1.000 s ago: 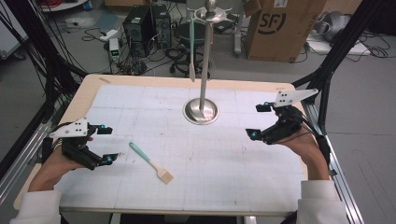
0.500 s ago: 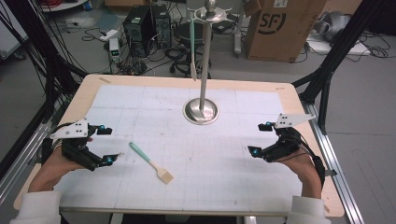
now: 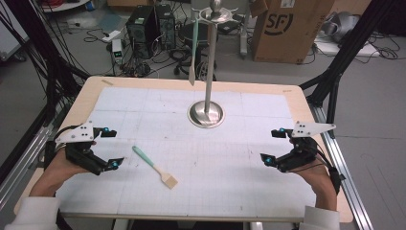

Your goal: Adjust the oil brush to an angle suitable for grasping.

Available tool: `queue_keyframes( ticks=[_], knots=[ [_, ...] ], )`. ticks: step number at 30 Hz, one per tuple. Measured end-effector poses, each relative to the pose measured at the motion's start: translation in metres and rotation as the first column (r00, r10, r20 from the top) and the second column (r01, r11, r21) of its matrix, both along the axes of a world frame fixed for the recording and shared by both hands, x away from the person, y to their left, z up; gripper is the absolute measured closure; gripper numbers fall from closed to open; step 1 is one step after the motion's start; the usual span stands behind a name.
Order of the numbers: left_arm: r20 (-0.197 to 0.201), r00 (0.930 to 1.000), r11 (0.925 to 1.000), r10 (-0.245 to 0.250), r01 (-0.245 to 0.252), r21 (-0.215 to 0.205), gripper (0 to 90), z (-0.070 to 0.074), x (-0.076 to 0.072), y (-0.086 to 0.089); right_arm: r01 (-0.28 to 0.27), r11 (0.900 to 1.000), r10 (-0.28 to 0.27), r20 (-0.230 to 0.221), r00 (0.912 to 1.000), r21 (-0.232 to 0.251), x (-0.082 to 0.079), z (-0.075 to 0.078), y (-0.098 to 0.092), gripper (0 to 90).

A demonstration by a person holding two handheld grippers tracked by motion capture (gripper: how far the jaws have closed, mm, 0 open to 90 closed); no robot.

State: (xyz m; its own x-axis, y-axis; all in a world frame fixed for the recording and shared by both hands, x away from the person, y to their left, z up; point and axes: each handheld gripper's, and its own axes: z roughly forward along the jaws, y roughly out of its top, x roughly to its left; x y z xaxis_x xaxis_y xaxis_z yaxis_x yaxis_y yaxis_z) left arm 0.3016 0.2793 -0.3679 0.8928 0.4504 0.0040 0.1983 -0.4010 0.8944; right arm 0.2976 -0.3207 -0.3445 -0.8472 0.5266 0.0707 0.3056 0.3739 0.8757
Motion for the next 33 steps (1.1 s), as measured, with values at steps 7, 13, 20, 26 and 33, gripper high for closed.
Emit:
queue_keyframes(
  ticks=[7,13,20,26,33],
  knots=[
    [-0.001,0.9999,0.9982,-0.012,0.012,0.058,1.7,0.016,0.013,-0.004,0.003,1.0,-0.003,0.003,1.0,-0.003,-0.003,0.001,-0.001,0.1],
    [-0.011,0.9999,0.9939,-0.013,0.014,0.109,1.7,0.03,0.027,-0.005,0.005,1.0,-0.005,0.007,1.0,-0.004,-0.003,0.001,-0.001,0.1],
    [-0.023,0.9988,0.9847,-0.044,0.047,0.168,1.7,0.049,0.037,-0.011,0.001,1.0,-0.001,0.01,0.9999,-0.011,-0.002,0.001,-0.002,0.1],
    [-0.018,0.9965,0.9712,-0.081,0.083,0.223,2.2,0.063,0.046,-0.025,-0.007,1.0,0.007,-0.002,1.0,-0.024,0.0,-0.002,0.001,0.1],
    [-0.018,0.9963,0.9604,-0.084,0.086,0.265,2.4,0.072,0.055,-0.032,-0.012,1.0,0.012,0.0,0.9999,-0.022,0.002,-0.002,0.001,0.1]
  ],
)
